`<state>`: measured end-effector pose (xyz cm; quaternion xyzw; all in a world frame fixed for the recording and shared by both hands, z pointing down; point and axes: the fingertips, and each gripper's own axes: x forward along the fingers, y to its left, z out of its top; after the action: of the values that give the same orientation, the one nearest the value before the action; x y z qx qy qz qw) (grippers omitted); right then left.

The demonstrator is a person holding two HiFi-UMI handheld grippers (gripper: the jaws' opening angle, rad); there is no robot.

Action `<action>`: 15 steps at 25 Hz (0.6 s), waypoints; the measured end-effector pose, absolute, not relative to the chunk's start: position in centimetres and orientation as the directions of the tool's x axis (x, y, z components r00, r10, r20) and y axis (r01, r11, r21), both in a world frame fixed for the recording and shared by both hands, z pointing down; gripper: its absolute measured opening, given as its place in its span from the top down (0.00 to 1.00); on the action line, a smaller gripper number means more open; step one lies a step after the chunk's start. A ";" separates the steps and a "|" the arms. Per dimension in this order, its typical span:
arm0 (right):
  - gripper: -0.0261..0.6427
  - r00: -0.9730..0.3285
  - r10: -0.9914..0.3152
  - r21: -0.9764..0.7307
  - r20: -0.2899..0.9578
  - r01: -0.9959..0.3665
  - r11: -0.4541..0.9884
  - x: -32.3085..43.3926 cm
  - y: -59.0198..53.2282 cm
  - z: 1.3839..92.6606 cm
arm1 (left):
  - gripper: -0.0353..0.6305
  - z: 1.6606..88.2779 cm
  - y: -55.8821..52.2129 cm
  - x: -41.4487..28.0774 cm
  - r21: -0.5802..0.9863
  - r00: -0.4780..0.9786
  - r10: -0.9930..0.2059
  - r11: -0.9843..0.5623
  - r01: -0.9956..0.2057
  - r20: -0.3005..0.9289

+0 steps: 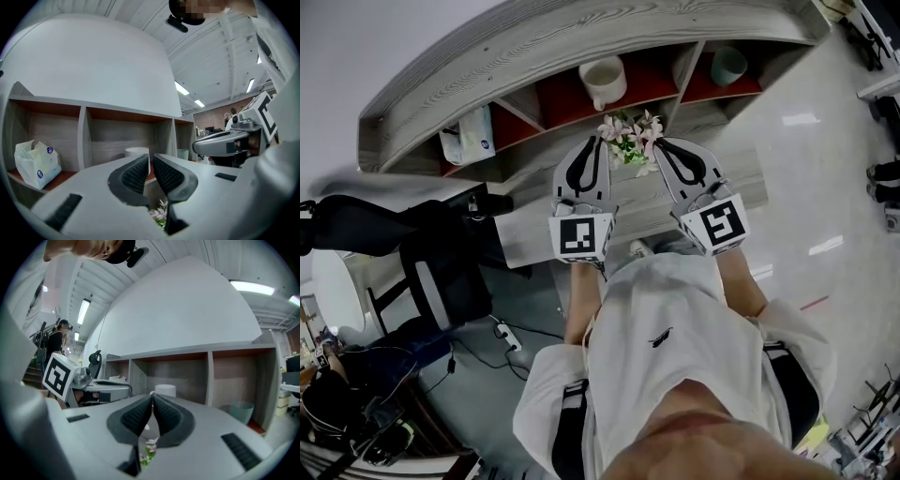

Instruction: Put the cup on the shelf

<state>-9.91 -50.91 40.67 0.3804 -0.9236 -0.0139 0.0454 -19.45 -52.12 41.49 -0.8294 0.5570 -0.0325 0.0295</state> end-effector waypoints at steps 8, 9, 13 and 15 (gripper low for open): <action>0.91 -0.704 -0.706 0.067 0.070 -0.703 0.708 -10.2 -48.9 40.4 | 0.88 41.6 -48.4 -19.3 -0.059 0.418 -0.908 -0.419 -0.906 0.024; 0.91 -0.703 -0.707 0.064 0.072 -0.704 0.707 -10.2 -48.7 40.5 | 0.88 41.7 -48.0 -19.3 -0.054 0.420 -0.907 -0.421 -0.905 0.024; 0.91 -0.710 -0.701 0.063 0.074 -0.698 0.713 -10.6 -47.9 40.7 | 0.88 41.8 -47.1 -19.4 -0.048 0.426 -0.904 -0.427 -0.903 0.021; 0.91 -0.712 -0.698 0.067 0.073 -0.695 0.716 -10.7 -47.6 40.7 | 0.88 41.8 -46.8 -19.5 -0.049 0.427 -0.904 -0.427 -0.903 0.019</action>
<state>-10.71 -47.57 40.65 0.3766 -0.9250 -0.0173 0.0463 -19.46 -46.84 41.79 -0.8445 0.5349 -0.0213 0.0156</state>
